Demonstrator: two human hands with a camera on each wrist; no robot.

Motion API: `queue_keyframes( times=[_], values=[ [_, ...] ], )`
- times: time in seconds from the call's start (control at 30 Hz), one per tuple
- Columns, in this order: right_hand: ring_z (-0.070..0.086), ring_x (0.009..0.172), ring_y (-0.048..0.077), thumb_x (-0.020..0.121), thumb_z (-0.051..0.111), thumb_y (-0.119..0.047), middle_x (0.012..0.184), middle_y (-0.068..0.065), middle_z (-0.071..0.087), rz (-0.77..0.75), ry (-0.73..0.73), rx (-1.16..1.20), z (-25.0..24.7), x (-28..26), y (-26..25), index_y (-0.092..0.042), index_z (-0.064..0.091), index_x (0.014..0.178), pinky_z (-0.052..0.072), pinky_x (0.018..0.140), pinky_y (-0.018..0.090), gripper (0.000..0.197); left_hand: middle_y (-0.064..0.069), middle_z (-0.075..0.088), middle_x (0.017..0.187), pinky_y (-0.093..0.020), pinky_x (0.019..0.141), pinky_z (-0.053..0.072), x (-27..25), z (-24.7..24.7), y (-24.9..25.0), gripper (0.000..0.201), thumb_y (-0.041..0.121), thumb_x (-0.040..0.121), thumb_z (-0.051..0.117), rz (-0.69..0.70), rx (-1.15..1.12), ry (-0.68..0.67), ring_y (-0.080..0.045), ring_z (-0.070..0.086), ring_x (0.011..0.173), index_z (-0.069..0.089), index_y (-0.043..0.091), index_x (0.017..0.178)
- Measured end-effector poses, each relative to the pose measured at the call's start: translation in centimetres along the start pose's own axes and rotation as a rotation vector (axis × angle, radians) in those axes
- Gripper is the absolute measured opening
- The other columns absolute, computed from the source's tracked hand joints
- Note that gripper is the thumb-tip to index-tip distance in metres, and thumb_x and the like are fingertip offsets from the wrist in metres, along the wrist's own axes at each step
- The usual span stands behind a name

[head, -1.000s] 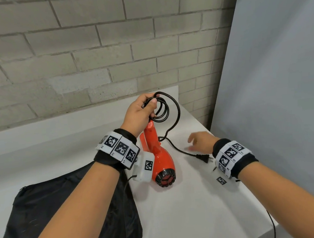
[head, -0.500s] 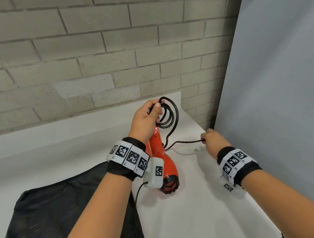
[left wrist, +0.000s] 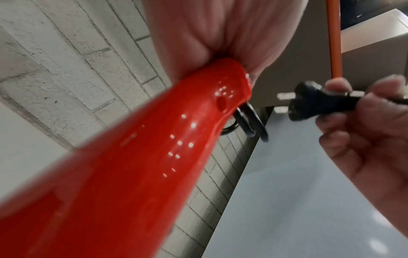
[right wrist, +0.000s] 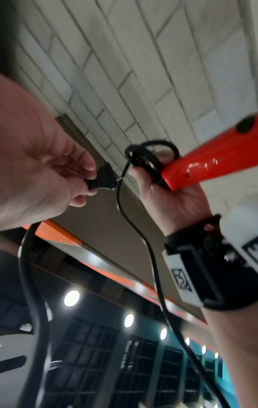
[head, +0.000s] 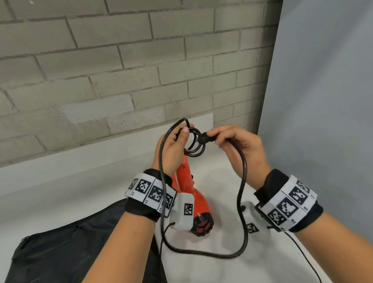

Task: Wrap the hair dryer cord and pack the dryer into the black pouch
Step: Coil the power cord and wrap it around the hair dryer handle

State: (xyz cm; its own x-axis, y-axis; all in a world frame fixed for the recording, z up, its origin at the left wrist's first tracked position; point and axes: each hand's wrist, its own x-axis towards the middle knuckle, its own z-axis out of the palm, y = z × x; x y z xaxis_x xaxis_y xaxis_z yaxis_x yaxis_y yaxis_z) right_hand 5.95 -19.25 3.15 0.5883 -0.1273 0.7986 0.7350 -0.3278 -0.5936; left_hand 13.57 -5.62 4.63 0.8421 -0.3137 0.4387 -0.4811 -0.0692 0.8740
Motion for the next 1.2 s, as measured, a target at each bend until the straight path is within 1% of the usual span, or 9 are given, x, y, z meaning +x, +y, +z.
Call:
queue_keyframes(
  times=[0.23,0.33,0.43,0.6,0.73,0.93,1.03,1.1,1.2],
  values=[
    [0.062,0.096,0.015,0.079,0.063,-0.003,0.093,-0.006,0.065,0.122,-0.062,-0.249,1.4,-0.1,0.7,-0.024,0.056,0.085,0.047,0.088,0.025,0.023,0.003,0.064,0.101,-0.004,0.074,0.041,-0.6,-0.4,0.6,0.025,0.022,0.095,0.040,-0.082,0.030,-0.074,-0.006,0.058,0.091,0.063,0.020,0.106],
    [0.057,0.089,-0.006,0.081,0.057,0.006,0.090,0.000,0.058,0.246,-0.050,-0.024,2.1,-0.1,1.1,-0.022,0.050,0.080,0.047,0.084,0.013,0.029,0.001,0.065,0.103,-0.011,0.082,0.043,-0.6,-0.6,0.8,0.026,0.022,0.095,0.040,-0.096,0.006,-0.083,-0.010,0.059,0.097,0.063,0.018,0.107],
    [0.054,0.075,-0.004,0.079,0.054,0.006,0.086,0.000,0.052,0.261,-0.065,0.036,2.4,0.0,1.7,-0.023,0.048,0.081,0.046,0.072,0.011,0.030,-0.003,0.067,0.104,-0.026,0.091,0.043,-0.5,-0.9,0.8,0.027,0.024,0.095,0.041,-0.121,0.018,-0.092,-0.015,0.061,0.100,0.064,0.018,0.107],
    [0.046,0.075,-0.008,0.078,0.056,0.002,0.082,-0.009,0.041,0.130,-0.103,-0.165,2.4,0.5,2.5,-0.016,0.048,0.080,0.041,0.069,0.007,0.020,-0.006,0.064,0.112,-0.030,0.096,0.042,-0.6,-0.8,0.6,0.025,0.025,0.095,0.042,-0.101,0.047,-0.149,-0.018,0.058,0.107,0.064,0.020,0.106],
    [0.042,0.073,-0.012,0.078,0.056,0.007,0.081,-0.004,0.038,0.052,-0.047,-0.334,2.7,0.6,2.7,0.001,0.052,0.080,0.036,0.067,0.003,0.008,0.009,0.053,0.100,-0.027,0.100,0.038,-0.7,-0.5,0.8,0.024,0.023,0.094,0.043,-0.072,0.068,-0.166,-0.012,0.052,0.108,0.064,0.025,0.105],
    [0.035,0.056,0.008,0.080,0.046,0.005,0.074,0.007,0.041,0.248,-0.020,-0.298,3.5,0.9,2.3,-0.012,0.034,0.097,0.035,0.053,0.009,0.026,0.013,0.045,0.090,-0.024,0.093,0.036,-0.5,0.0,0.7,0.023,0.022,0.093,0.046,-0.059,0.074,-0.179,-0.007,0.048,0.094,0.064,0.014,0.105],
    [0.037,0.064,0.000,0.080,0.045,0.000,0.085,-0.001,0.036,0.264,-0.022,-0.317,3.4,1.2,2.7,-0.022,0.037,0.100,0.032,0.057,0.008,0.031,0.015,0.046,0.090,-0.021,0.094,0.034,-0.4,0.2,0.9,0.025,0.021,0.093,0.046,-0.038,0.093,-0.174,-0.011,0.045,0.104,0.063,0.013,0.109],
    [0.041,0.072,-0.005,0.081,0.045,0.006,0.092,-0.004,0.034,0.286,-0.011,-0.339,3.1,1.5,2.9,-0.013,0.043,0.109,0.034,0.060,0.008,0.034,0.015,0.045,0.087,-0.009,0.086,0.033,-0.3,0.3,0.9,0.025,0.021,0.093,0.046,-0.033,0.108,-0.146,-0.008,0.045,0.100,0.063,0.013,0.110],
    [0.048,0.092,0.007,0.082,0.047,0.009,0.105,0.002,0.048,0.285,0.018,-0.396,2.7,1.7,3.1,-0.003,0.049,0.116,0.038,0.076,0.003,0.036,0.013,0.045,0.087,0.001,0.075,0.033,-0.3,0.6,1.0,0.025,0.022,0.093,0.046,-0.041,0.123,-0.165,-0.003,0.045,0.092,0.062,0.015,0.112]
  ],
)
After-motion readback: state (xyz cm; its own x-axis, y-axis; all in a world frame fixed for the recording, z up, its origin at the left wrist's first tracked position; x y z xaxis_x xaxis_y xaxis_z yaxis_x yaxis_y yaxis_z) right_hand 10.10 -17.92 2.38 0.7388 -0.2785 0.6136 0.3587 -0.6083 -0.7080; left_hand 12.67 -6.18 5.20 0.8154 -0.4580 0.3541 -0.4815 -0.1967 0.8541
